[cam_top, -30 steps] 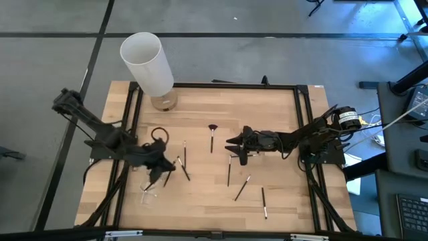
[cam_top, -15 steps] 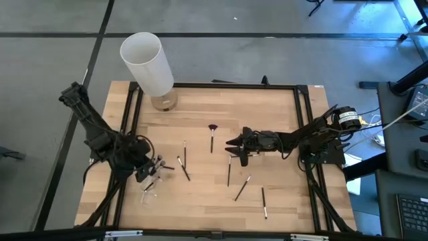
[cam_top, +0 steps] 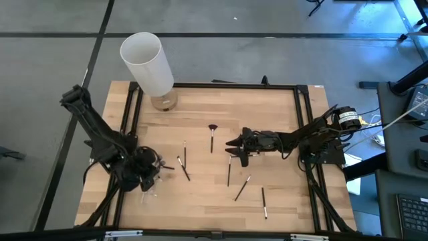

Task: Put items in baskets/containers
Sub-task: Put the black eyeshadow brush into the transparent organizer

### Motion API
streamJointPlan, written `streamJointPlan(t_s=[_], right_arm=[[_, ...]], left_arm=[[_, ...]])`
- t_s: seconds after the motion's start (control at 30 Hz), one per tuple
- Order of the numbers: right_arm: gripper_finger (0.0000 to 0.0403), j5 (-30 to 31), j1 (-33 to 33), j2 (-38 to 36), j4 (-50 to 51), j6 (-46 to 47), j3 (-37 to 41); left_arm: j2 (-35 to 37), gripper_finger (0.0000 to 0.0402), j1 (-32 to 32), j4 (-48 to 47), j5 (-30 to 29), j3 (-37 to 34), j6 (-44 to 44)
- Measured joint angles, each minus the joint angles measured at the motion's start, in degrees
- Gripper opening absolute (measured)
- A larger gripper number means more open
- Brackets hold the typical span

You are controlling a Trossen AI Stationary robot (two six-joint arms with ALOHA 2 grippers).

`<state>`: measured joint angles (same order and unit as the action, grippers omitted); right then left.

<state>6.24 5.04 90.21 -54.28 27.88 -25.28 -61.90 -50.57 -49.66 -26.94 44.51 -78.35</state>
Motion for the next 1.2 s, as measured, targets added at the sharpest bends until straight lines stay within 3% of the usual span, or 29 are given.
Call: streamJointPlan(t_s=[0.53, 0.87, 1.03, 1.2], right_arm=[[0.0173, -0.68, 0.02, 0.0, 0.0, 0.17, 0.0], [0.0173, -1.36, 0.02, 0.0, -0.07, 0.17, 0.0], [0.0173, -1.57, -1.01, -0.04, -3.24, 1.1, 0.0], [0.0173, -5.02, -4.59, -4.96, -2.22, 1.87, -0.02]], left_arm=[[-2.02, 0.0048, 0.02, 3.62, 0.59, 0.0, 2.6], [-1.93, 0.0101, 0.4, 3.62, -0.24, 0.0, 1.67], [-1.6, 0.0119, 5.51, 9.81, -3.51, 0.15, 1.39], [-4.04, 0.0119, 15.24, 18.85, 1.64, 5.96, 16.38]])
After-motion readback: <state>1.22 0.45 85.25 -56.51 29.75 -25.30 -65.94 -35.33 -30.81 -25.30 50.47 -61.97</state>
